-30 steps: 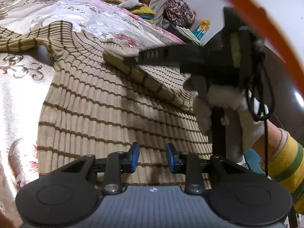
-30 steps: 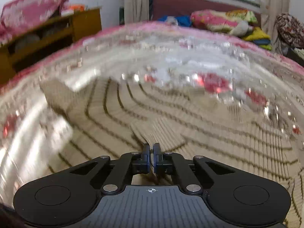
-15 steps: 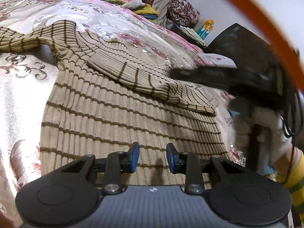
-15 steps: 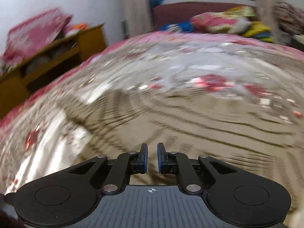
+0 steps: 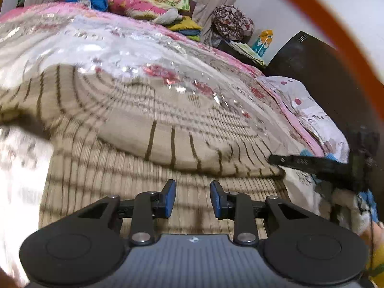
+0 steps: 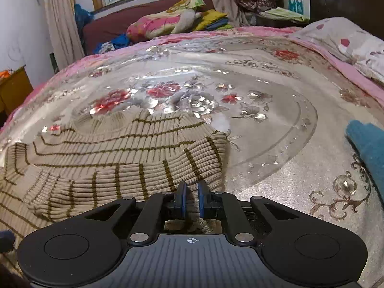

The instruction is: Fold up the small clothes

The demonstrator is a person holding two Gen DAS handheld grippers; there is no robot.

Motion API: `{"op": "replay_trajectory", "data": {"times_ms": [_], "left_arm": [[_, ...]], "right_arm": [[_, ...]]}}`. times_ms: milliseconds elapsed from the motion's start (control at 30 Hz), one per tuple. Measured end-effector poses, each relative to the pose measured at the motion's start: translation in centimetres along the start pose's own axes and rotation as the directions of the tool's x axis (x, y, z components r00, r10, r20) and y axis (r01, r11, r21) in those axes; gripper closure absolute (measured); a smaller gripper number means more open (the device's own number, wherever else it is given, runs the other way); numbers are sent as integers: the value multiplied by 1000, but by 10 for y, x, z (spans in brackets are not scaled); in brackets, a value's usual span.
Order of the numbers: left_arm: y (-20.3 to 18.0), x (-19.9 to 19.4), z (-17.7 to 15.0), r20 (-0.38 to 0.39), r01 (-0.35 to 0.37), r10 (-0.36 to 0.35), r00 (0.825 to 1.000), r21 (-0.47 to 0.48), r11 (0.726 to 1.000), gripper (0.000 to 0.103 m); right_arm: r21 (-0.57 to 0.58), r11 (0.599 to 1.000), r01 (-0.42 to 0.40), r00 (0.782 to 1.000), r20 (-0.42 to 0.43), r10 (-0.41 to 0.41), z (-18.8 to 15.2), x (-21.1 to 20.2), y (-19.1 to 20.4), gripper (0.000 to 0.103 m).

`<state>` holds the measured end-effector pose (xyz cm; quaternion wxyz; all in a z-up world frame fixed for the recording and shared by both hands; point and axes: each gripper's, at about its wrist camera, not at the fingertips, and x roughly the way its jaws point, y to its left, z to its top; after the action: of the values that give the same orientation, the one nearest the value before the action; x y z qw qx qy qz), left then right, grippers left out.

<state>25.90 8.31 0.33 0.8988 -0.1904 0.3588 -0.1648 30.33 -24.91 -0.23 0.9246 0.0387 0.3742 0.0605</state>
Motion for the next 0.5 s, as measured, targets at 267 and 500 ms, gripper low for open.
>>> {"op": "replay_trajectory", "data": {"times_ms": [267,500], "left_arm": [[10,42,20,-33,-87,89,996,45,995,64],[28,25,20,-5,-188,188,982,8,982,65]], "right_arm": [[-28,1000,0,1000,-16,0,11,14,8,88],[-32,999,-3,1000,-17,3,18,20,10,87]]}}
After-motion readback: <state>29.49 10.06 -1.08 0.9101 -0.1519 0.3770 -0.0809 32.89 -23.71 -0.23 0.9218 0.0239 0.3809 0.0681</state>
